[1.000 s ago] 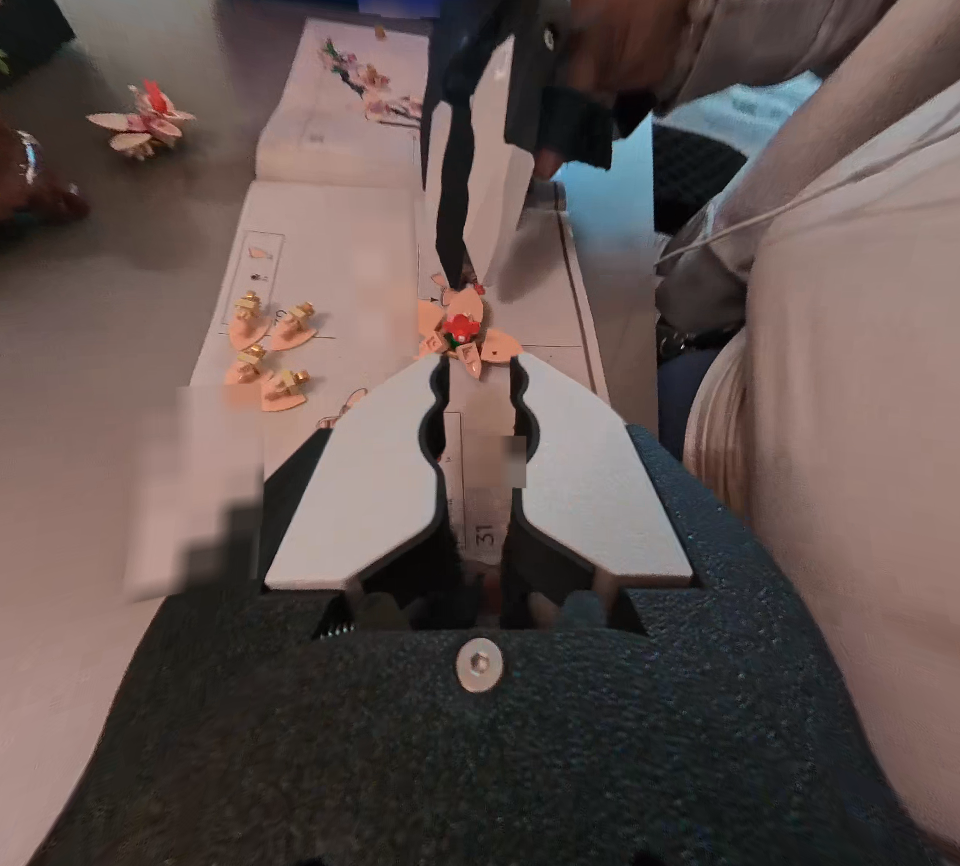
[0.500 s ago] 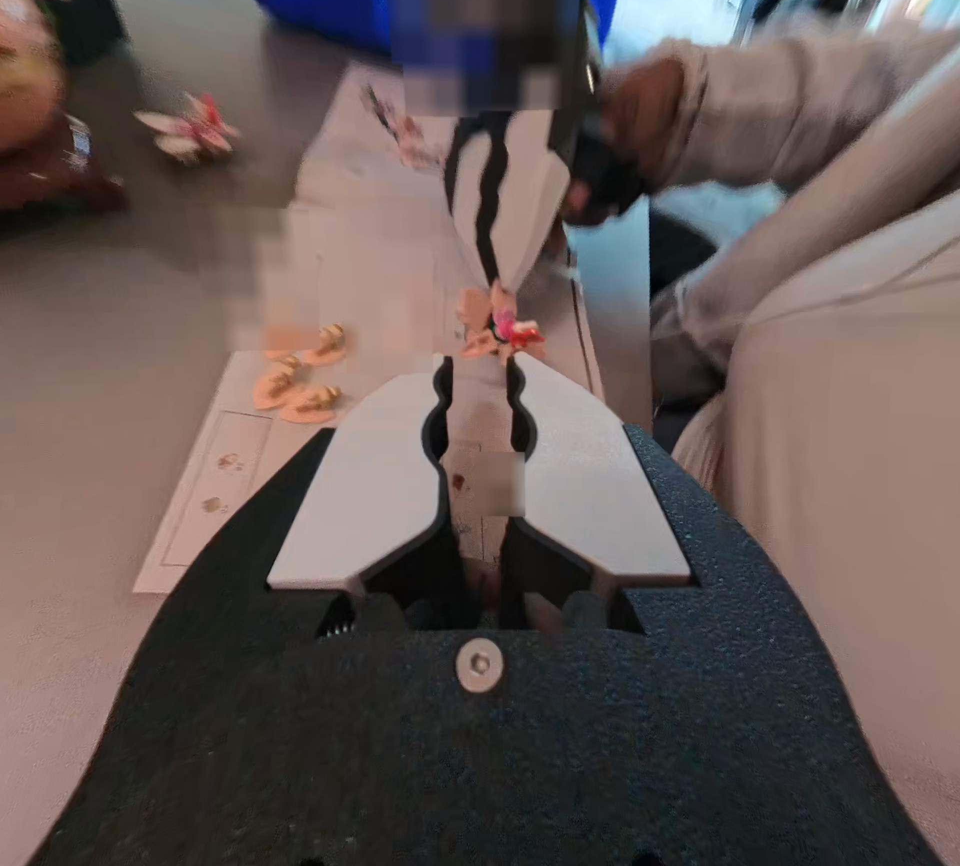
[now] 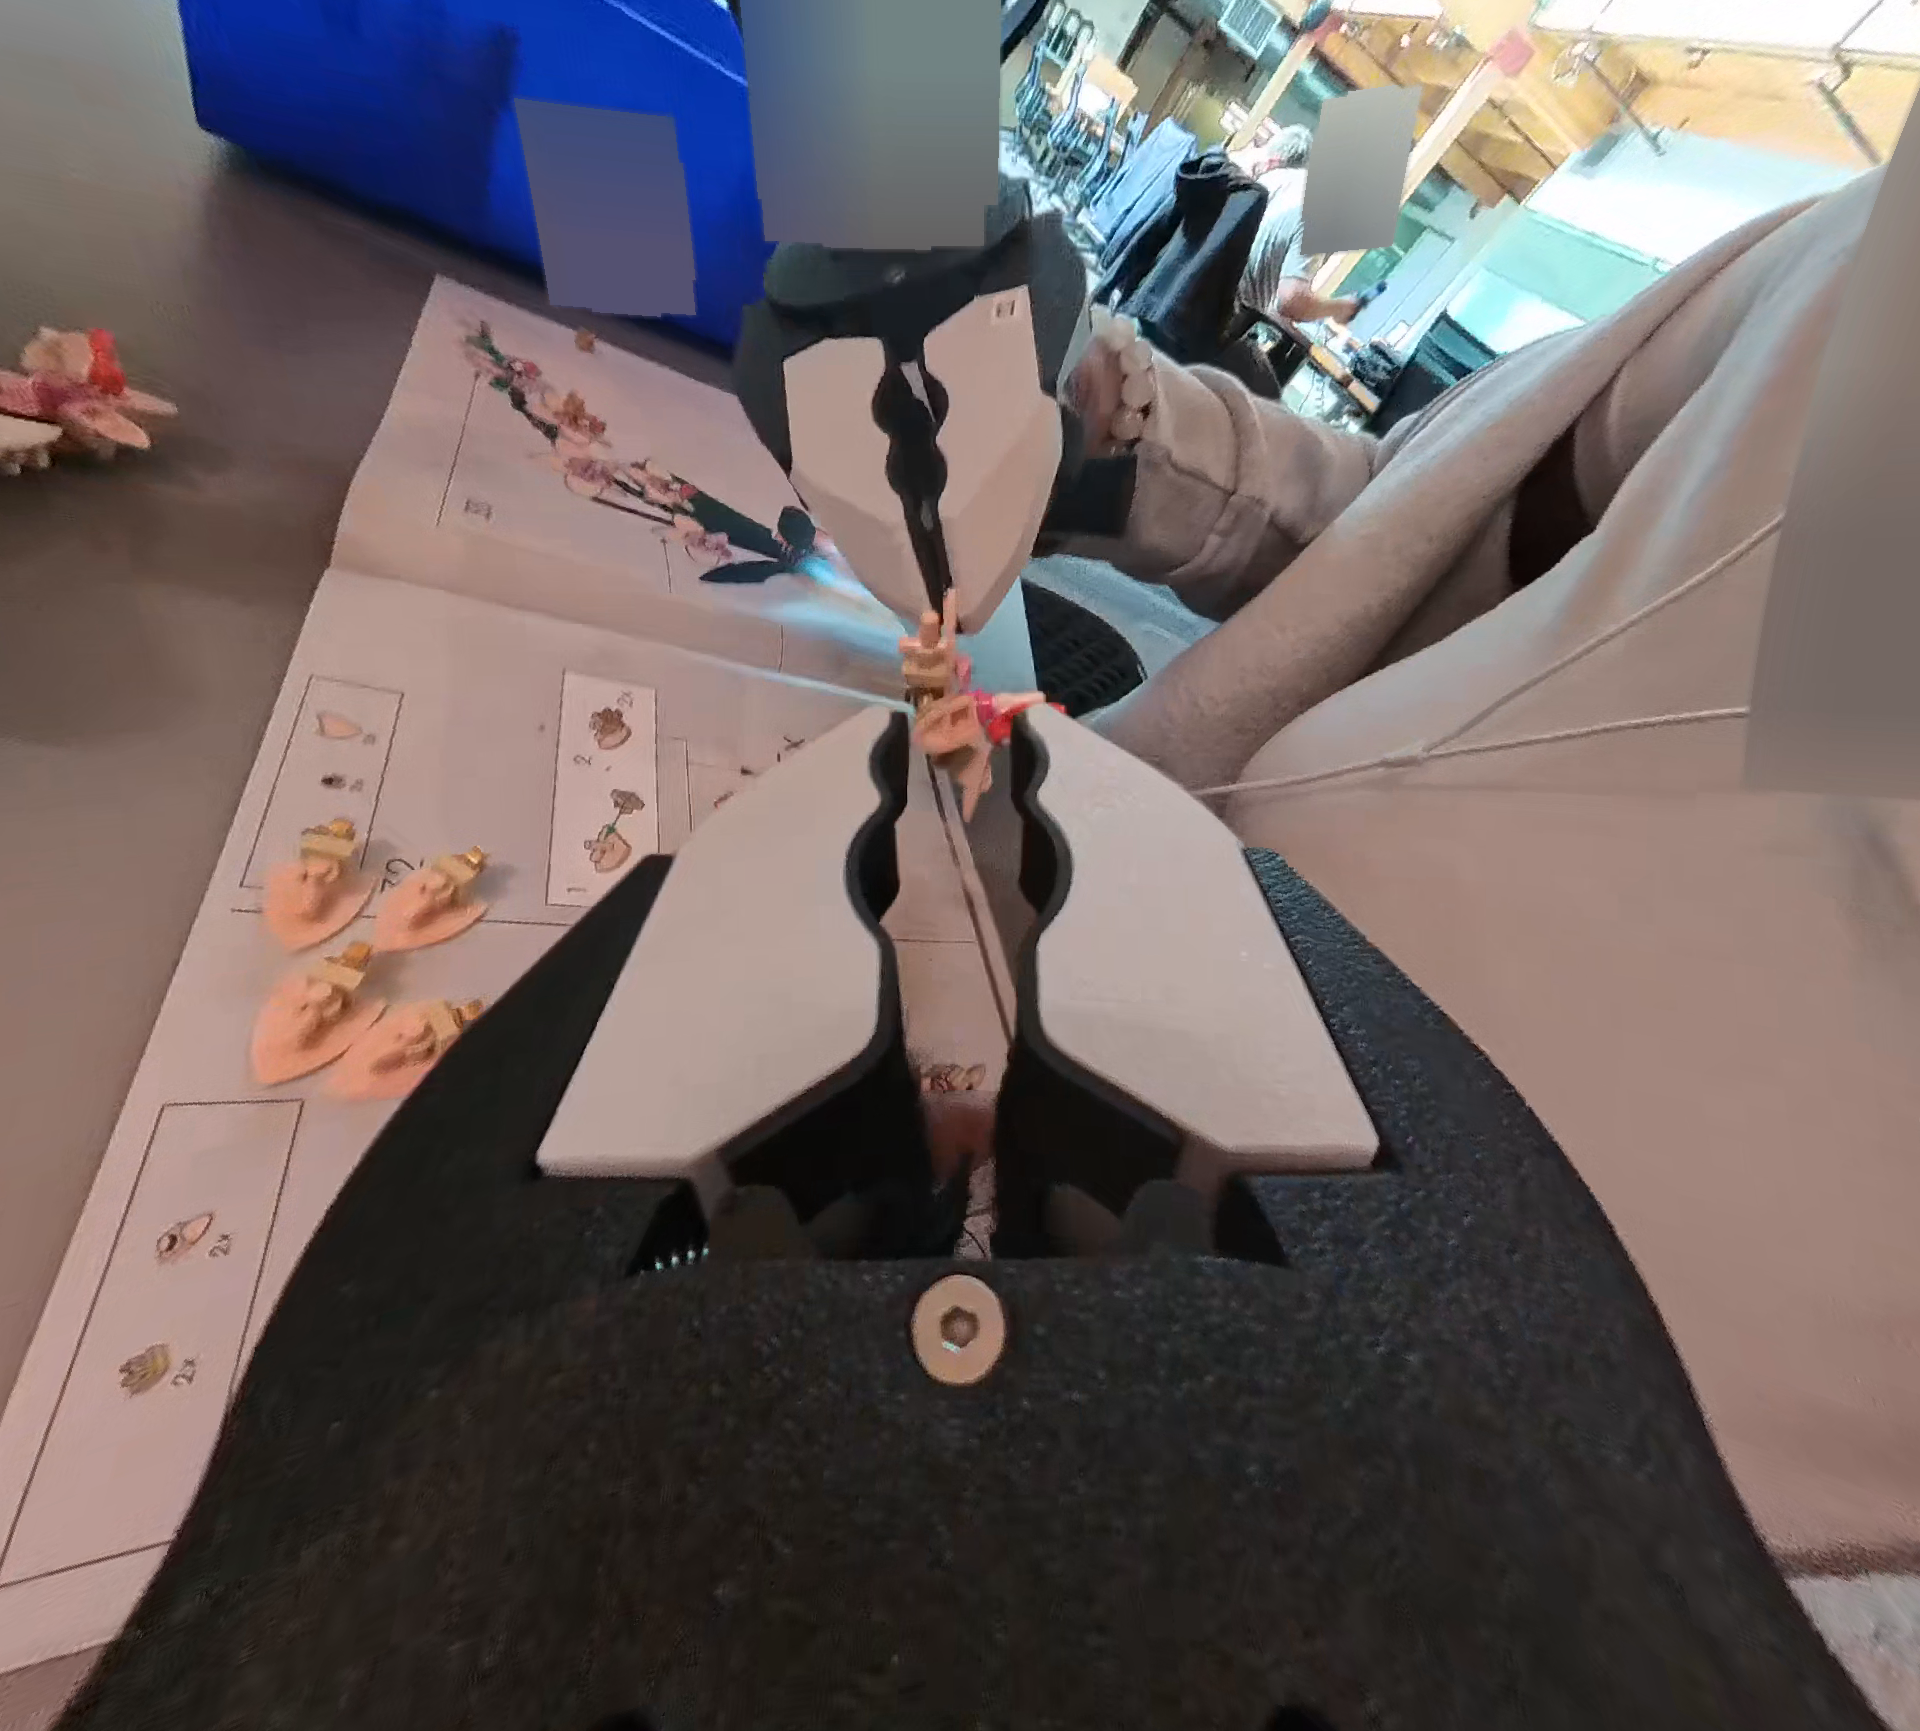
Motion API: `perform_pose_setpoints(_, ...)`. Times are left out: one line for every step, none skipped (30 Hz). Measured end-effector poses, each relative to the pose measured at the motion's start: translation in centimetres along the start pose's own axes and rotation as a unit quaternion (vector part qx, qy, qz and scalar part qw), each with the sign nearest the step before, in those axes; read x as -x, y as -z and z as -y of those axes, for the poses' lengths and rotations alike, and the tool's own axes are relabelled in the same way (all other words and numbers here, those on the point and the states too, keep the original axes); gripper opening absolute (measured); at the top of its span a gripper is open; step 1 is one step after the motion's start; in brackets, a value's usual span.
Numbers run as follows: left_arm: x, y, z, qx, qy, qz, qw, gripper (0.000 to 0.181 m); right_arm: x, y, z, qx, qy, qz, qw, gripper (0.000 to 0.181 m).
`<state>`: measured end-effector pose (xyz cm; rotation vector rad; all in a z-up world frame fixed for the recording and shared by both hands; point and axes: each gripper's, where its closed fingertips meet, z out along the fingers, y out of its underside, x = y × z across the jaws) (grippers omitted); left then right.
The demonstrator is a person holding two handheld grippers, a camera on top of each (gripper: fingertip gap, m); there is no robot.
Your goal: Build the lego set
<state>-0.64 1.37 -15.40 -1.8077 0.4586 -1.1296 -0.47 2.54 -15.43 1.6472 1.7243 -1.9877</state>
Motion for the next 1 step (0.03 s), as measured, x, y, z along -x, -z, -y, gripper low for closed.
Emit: perform_pose_setpoints(0.1,0.02,0.13,-0.003,-0.001,0.004,1.0,0.018,0.1,0.01,-0.05,-0.001,-0.001,0.003,1.0,0.0)
